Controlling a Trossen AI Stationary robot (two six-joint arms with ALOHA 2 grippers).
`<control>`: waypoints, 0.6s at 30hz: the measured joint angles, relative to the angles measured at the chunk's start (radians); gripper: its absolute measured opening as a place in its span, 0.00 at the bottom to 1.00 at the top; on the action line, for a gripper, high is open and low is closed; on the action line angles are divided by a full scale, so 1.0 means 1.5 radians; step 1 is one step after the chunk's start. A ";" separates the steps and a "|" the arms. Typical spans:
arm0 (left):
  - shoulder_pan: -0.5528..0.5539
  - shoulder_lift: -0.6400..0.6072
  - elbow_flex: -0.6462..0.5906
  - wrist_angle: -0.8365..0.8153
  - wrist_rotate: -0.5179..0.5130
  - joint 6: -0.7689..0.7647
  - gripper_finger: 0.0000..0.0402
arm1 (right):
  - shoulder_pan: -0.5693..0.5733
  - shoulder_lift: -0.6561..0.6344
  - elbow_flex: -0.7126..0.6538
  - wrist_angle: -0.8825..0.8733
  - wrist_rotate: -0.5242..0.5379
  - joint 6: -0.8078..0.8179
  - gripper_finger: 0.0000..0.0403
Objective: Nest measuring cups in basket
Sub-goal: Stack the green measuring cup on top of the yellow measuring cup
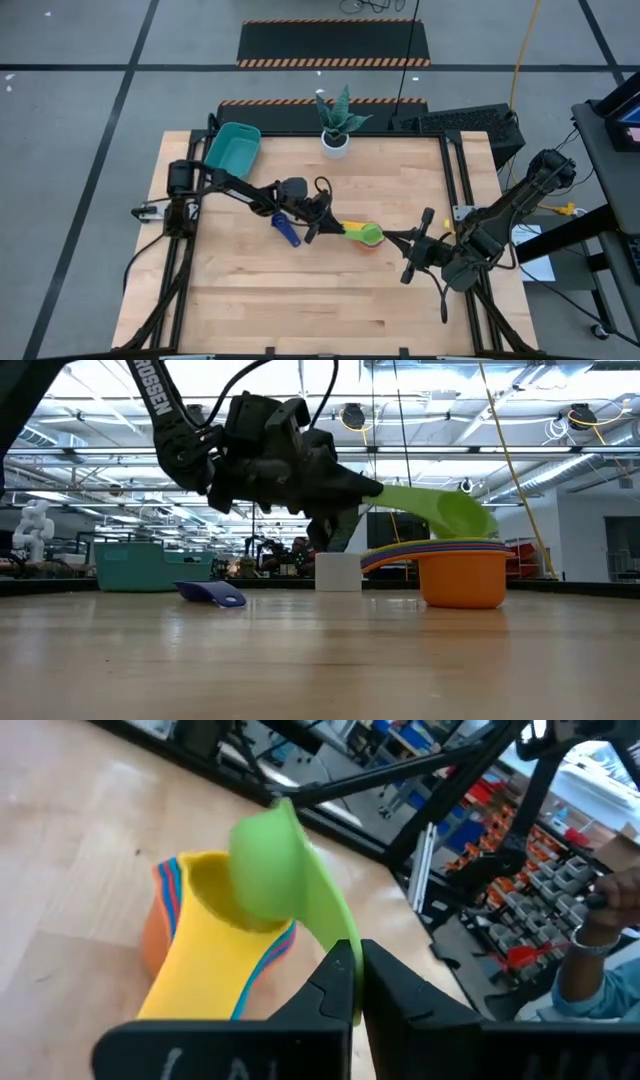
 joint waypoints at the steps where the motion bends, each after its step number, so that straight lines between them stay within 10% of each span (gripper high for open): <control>1: 0.001 0.002 0.000 0.005 0.001 0.000 0.02 | 0.000 0.000 0.000 0.000 0.000 -0.001 0.00; 18: 0.007 0.003 0.000 0.024 -0.005 -0.109 0.10 | 0.000 0.000 0.000 0.000 -0.001 -0.001 0.00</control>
